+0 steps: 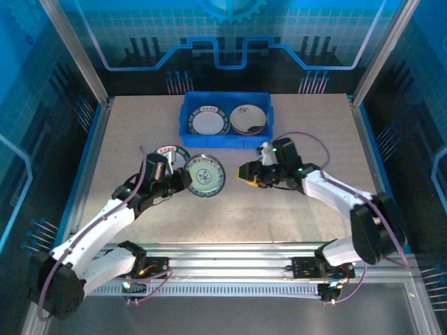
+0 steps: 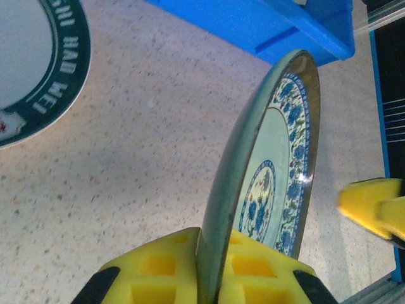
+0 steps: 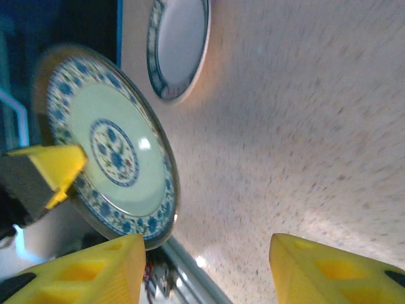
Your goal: Place the plates into the plastic bin on the countertop
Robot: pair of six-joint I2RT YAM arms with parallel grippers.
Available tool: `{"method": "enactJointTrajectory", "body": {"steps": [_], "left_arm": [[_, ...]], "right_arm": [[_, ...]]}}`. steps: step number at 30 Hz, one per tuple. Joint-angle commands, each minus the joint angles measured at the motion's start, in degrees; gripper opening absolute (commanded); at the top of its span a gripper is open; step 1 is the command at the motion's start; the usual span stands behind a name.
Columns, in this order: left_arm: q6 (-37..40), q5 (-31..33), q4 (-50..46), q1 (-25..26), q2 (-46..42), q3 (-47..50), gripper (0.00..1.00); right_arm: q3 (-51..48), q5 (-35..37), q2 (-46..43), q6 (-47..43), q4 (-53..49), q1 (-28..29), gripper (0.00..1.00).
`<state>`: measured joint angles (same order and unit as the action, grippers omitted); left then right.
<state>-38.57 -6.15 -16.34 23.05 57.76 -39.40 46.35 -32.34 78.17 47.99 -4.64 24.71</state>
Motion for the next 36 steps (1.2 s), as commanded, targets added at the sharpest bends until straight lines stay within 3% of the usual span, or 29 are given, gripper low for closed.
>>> {"method": "enactJointTrajectory", "body": {"steps": [1,5,19,28,36], "left_arm": [[3.5,0.9,4.2,-0.4,3.0,-5.0,0.00],[5.9,1.3,7.4,-0.7,9.2,-10.6,0.00],[7.0,-3.1,18.9,-1.6,35.9,-35.4,0.00],[0.1,-9.2,22.7,-2.8,51.9,-48.9,0.00],[-5.9,-10.8,26.9,-3.3,61.2,-53.1,0.00]], "right_arm": [[-1.3,6.7,-7.9,-0.9,-5.5,-3.7,0.56],[-2.1,9.9,-12.3,-2.5,-10.2,-6.9,0.56],[-8.5,10.1,-17.1,-0.2,-8.5,-9.2,0.56],[-9.4,9.4,-16.7,0.8,-6.9,-9.7,0.56],[-9.7,8.7,-16.2,1.5,-5.9,-9.8,0.56]]}}
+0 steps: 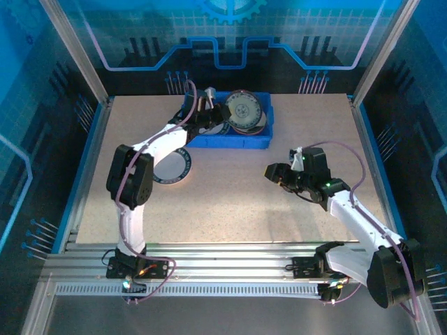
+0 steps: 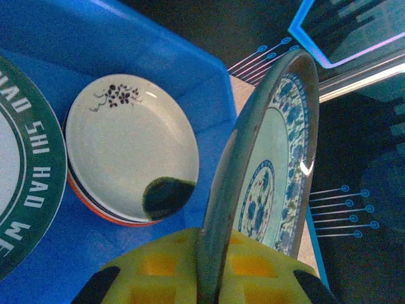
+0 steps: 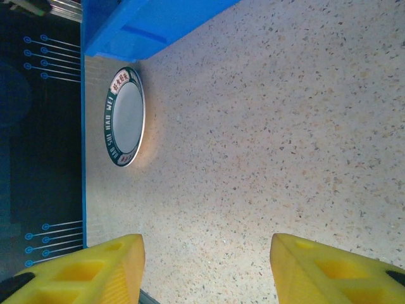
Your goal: Place the plates into the plastic bin on the countertop
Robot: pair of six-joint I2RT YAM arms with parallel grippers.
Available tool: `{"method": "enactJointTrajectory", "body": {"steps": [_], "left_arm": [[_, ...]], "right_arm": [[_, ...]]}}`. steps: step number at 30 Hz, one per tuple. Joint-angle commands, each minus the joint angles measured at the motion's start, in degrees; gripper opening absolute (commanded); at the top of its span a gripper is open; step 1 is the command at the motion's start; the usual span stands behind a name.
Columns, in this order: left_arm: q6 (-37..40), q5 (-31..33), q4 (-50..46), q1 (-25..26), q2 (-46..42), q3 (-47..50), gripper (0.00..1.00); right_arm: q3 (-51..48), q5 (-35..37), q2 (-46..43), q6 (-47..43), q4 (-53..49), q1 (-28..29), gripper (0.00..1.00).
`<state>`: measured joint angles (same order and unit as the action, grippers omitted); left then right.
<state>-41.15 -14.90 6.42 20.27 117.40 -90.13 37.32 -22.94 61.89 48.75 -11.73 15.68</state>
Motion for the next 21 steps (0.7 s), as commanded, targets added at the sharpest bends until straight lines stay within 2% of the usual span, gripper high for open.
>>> {"method": "enactJointTrajectory", "body": {"steps": [1,14,21], "left_arm": [[-4.1,-2.1,4.9,-0.5,2.3,-2.3,0.00],[-5.4,-0.4,5.0,-0.6,9.6,-6.7,0.00],[-5.8,1.2,4.0,-0.5,15.5,-12.8,0.00]], "right_arm": [[-0.7,-0.7,0.2,0.7,1.1,-0.9,0.56],[-1.3,-1.1,0.2,1.6,1.7,-1.0,0.56],[-1.9,-1.5,-0.1,2.2,1.8,-1.0,0.55]]}}
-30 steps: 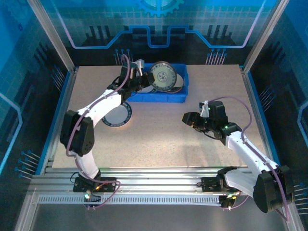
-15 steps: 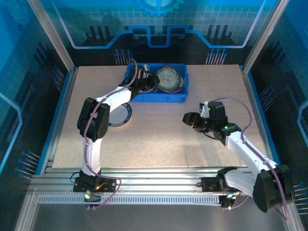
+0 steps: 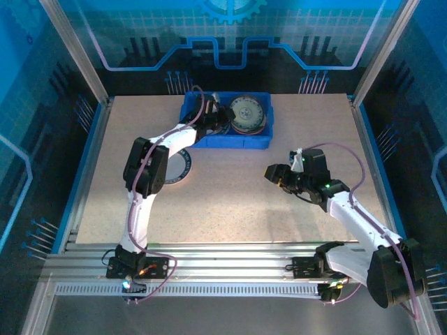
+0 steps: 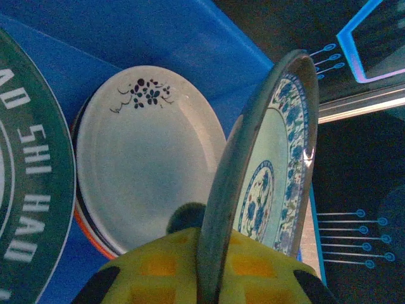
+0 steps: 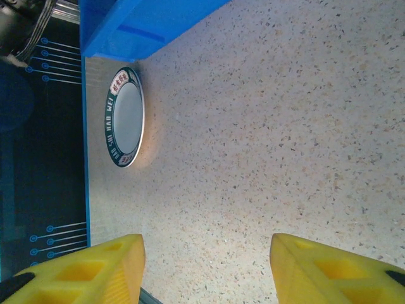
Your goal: Place the plates into the plastic bin on the countertop
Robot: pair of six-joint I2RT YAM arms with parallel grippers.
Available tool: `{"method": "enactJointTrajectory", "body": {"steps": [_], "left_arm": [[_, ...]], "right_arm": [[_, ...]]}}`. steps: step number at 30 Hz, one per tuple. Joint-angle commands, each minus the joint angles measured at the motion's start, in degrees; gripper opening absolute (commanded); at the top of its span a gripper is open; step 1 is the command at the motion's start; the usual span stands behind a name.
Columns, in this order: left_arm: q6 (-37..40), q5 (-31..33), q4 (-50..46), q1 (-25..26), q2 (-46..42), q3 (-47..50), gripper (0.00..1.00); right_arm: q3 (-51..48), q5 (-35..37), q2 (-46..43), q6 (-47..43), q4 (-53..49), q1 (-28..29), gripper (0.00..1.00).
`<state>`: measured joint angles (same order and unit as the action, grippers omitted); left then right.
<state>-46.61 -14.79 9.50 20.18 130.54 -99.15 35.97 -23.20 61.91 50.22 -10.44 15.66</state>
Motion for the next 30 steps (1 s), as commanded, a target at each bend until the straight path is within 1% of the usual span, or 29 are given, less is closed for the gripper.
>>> {"method": "enactJointTrajectory", "body": {"steps": [1,4,9,10,11,12,13,15,16,20,26,30], "left_arm": [[-0.7,0.7,0.6,-0.3,3.6,-5.2,0.00],[-0.6,0.5,-1.6,0.1,6.5,-9.5,0.00],[1.2,2.7,-7.6,0.6,8.8,-14.5,0.00],[1.7,3.0,-9.6,0.6,9.3,-15.8,0.03],[2.2,3.4,-10.8,0.6,9.5,-16.5,0.09],[2.7,3.8,-11.5,0.6,9.5,-16.9,0.21],[3.3,4.3,-12.4,0.6,9.3,-17.1,0.28],[4.5,5.2,-14.1,0.7,9.3,-18.3,0.37],[5.1,5.6,-15.2,0.8,9.3,-18.9,0.40],[6.5,6.8,-17.2,0.9,8.6,-19.6,0.43],[8.3,8.5,-20.3,0.9,7.9,-21.2,0.57],[9.4,9.6,-21.4,0.8,6.9,-21.6,0.61]], "right_arm": [[-0.5,-1.2,-0.2,0.8,0.4,-0.9,0.55],[-0.5,-1.1,0.0,0.8,0.5,-1.0,0.55],[-0.4,-1.6,0.9,1.1,1.4,-1.0,0.55],[-0.3,-1.7,1.1,1.1,1.5,-1.0,0.55],[-0.3,-1.7,1.3,1.1,1.6,-1.0,0.55],[-0.2,-1.9,1.5,1.1,1.8,-1.0,0.55],[0.0,-2.0,1.7,1.1,1.9,-1.0,0.55],[0.3,-2.2,2.3,0.8,2.1,-1.0,0.55],[0.5,-2.2,2.6,0.7,2.2,-1.0,0.55],[1.1,-2.6,3.7,0.7,2.9,-0.9,0.55],[1.8,-3.3,5.7,0.5,3.7,-0.8,0.55],[2.4,-3.3,6.4,0.2,3.9,-0.6,0.55]]}}
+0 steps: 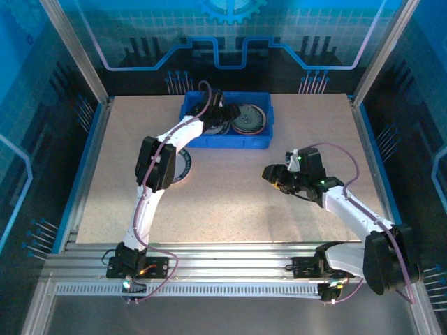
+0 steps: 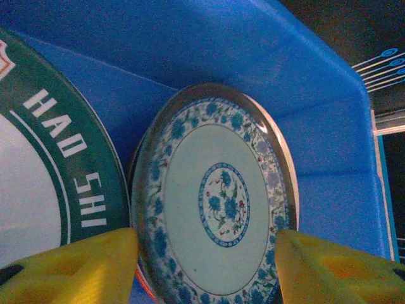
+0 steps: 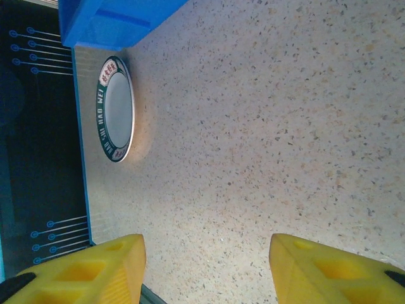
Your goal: Place the plates into the plastic bin on the countertop
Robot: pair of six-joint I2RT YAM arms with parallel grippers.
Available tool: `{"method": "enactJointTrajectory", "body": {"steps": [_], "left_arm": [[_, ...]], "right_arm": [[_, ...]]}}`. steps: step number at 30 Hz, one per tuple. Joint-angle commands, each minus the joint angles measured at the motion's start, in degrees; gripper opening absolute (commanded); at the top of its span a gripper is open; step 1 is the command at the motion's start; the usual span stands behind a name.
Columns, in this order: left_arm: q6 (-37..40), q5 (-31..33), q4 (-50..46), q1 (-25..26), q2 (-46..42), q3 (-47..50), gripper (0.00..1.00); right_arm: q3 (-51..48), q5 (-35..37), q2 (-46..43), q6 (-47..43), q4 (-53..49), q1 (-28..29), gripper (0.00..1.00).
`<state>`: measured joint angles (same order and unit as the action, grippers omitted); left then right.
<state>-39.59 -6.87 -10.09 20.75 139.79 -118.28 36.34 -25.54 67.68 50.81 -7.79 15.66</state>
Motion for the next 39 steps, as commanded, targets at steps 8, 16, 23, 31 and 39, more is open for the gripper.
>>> {"method": "enactJointTrajectory", "body": {"steps": [8,16,23,31,39], "left_arm": [[4.7,1.0,-2.1,0.2,-7.3,-0.4,0.65],[1.2,-4.7,9.4,0.5,-26.9,25.5,0.66],[1.7,-3.8,8.0,2.6,-45.4,45.0,0.68],[2.9,-1.8,5.7,2.7,-60.9,60.2,0.70],[1.4,-1.9,7.3,2.7,-65.9,69.4,0.78]], "right_arm": [[4.2,0.6,2.5,-1.2,2.0,1.3,0.55],[8.1,4.5,6.8,-0.5,6.7,8.0,0.54],[13.6,8.2,11.7,-2.3,7.6,15.2,0.53],[15.7,11.2,14.2,-2.9,7.8,18.9,0.53],[14.4,15.9,15.3,-1.6,9.4,22.9,0.54]]}}
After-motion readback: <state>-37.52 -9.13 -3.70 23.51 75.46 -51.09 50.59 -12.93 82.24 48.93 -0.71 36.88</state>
